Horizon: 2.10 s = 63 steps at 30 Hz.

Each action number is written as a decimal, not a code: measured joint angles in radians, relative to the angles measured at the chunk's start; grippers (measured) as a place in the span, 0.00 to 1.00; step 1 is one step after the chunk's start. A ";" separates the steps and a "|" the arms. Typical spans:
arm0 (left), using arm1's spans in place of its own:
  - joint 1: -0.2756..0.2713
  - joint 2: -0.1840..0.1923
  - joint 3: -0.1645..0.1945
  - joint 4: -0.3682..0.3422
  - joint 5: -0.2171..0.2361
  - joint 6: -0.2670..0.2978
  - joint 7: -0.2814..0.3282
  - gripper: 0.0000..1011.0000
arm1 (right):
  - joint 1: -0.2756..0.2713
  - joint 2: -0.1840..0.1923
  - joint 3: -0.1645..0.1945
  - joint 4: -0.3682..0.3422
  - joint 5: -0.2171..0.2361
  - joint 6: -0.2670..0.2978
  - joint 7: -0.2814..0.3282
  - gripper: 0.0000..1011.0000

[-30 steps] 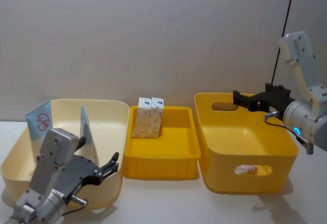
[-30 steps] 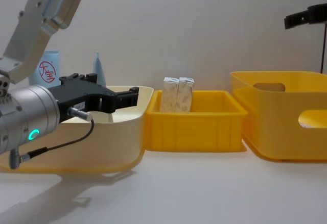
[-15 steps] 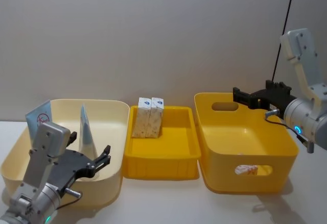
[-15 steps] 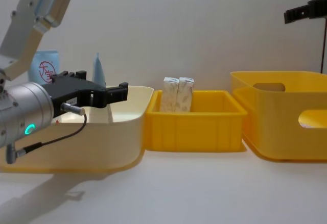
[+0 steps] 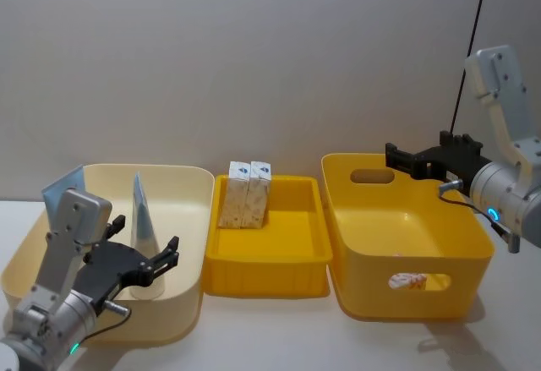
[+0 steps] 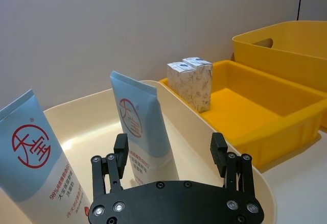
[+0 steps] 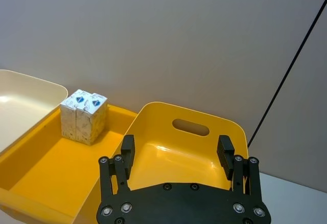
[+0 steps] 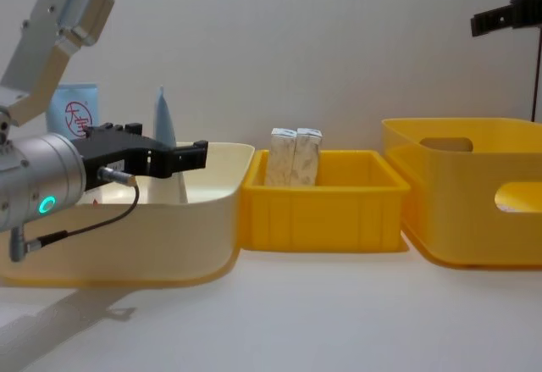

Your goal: Bimanual collaborative sorting of washing and personal care products

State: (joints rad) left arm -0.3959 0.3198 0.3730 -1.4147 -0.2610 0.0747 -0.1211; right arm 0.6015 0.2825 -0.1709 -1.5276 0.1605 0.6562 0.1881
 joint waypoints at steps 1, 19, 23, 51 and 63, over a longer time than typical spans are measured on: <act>-0.009 0.000 -0.001 0.012 -0.005 0.004 -0.013 0.99 | 0.000 0.000 0.000 0.000 0.000 0.000 0.000 0.99; -0.104 -0.002 -0.020 0.137 -0.026 0.037 -0.099 0.99 | -0.001 0.000 0.000 -0.003 0.000 0.000 0.000 0.99; -0.122 -0.006 -0.020 0.159 -0.025 0.039 -0.113 0.99 | -0.001 0.000 0.000 -0.003 0.000 0.000 0.000 0.99; -0.176 -0.027 -0.009 0.223 -0.013 0.031 -0.160 0.64 | -0.001 0.000 0.000 -0.003 0.000 0.000 0.000 0.99; -0.180 -0.029 -0.007 0.228 -0.011 0.029 -0.164 0.27 | -0.001 0.000 0.000 -0.003 0.000 0.000 0.000 0.99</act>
State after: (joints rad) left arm -0.5757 0.2913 0.3656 -1.1869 -0.2722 0.1040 -0.2847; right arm 0.6003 0.2825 -0.1710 -1.5304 0.1607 0.6559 0.1882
